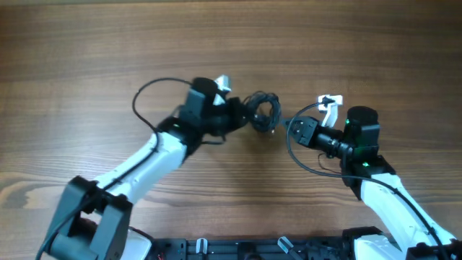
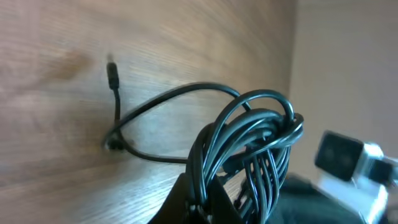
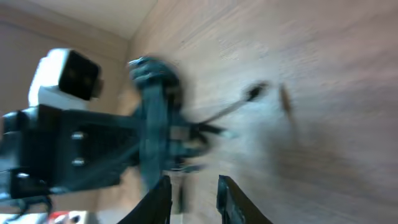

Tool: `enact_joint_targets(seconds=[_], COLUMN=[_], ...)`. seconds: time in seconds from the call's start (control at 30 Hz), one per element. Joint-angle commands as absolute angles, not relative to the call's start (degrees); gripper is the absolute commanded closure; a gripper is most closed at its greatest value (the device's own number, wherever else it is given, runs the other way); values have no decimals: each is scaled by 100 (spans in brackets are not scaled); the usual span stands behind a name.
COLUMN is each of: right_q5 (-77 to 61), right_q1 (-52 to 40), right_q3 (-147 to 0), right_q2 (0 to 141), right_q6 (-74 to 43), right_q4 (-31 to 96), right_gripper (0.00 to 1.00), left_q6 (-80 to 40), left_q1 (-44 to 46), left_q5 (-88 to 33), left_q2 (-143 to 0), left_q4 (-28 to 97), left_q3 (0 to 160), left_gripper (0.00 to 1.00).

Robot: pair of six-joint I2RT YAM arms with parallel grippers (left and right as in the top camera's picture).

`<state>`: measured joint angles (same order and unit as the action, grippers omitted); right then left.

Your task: Untangle cables

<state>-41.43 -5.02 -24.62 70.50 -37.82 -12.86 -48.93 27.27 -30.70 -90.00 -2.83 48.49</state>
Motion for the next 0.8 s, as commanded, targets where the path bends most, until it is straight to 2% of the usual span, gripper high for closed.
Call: enact_joint_targets(seconds=[0.0,0.1,0.13,0.17,0.27,0.43,0.5,0.77], right_q5=[-4281,-5607,-6475,-6661,-6351,-6322,-6318,-5315], right_q1=[36,104,104,97,93,80,-30,-760], right_q3=[-2486,-2486,-2486,-2486,-2486,-2486,-2486,-2486], right_q2=[6967,6967,6967,6967,6980,6991,6991,6991], right_q6=[-3301,-3011,-3011,-3017,-3000,-3000,-3000,-3028], right_q4=[-1341,-1796,-2373,-2589,-2585,-2558,-2563,-2585], right_gripper=[67,57,55,55,55,55,54,55], left_q6=[-3116,-2604,-2383,-2320,-2519,-5188,-5839,-6114], left_q1=[2261,2300,2370,2405,2423,1986,1879,1916], left_q5=[-4724,-4908,-4906,-4908,-4906,-5000,-5249,-5830], left_q2=[-8580,-8582,-8582,-8582,-8582,-8593,-8604,-8604], left_q4=[-325,-301,-305,-303,-307,-497,-497,-491], left_q3=[4877,4877,4877,4875,4877,4875,4877,4875], left_gripper=[96,96,96,96,96,96,96,96])
